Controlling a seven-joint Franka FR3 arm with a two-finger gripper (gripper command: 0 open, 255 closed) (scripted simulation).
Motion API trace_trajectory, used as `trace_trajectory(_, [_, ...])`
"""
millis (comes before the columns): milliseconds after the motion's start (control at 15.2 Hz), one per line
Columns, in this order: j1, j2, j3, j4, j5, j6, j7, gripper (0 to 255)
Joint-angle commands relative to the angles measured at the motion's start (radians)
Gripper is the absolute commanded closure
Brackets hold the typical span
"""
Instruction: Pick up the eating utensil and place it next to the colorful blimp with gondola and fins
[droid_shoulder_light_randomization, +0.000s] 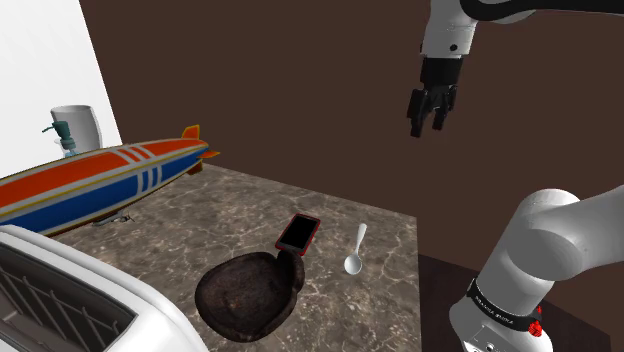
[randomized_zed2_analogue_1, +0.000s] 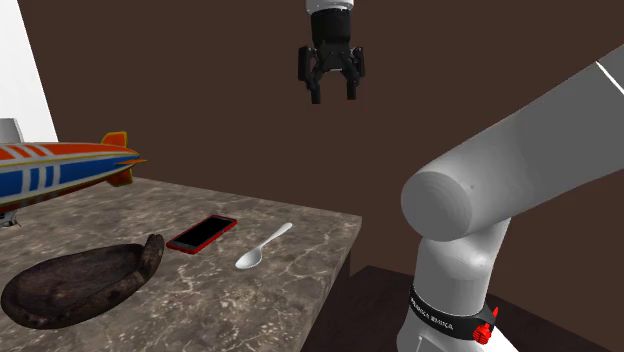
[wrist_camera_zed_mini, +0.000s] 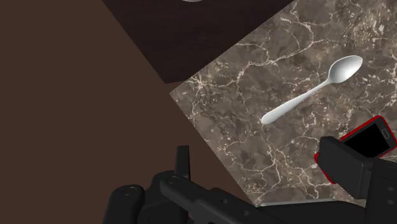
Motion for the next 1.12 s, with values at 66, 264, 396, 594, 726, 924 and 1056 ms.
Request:
trace_trajectory(66, [-0.009,-0.017,0.011,-0.04,0.022,0.024,0.045,0])
trace_trajectory(264, [-0.035,-0.064,0.048,-0.153,0.093,0.099,0.179,0])
trace_trajectory(396, [-0.049,-0.089,0.078,-0.224,0.144,0.154,0.267,0])
trace_trajectory(594, [-0.065,-0.115,0.13,-0.323,0.227,0.244,0.397,0])
trace_trajectory(726, [-0.071,-0.124,0.17,-0.382,0.287,0.311,0.483,0])
trace_trajectory(924, [-0.073,-0.117,0.239,-0.46,0.385,0.423,0.611,0])
trace_trajectory(1056, [-0.071,-0.096,0.291,-0.503,0.454,0.507,0.693,0])
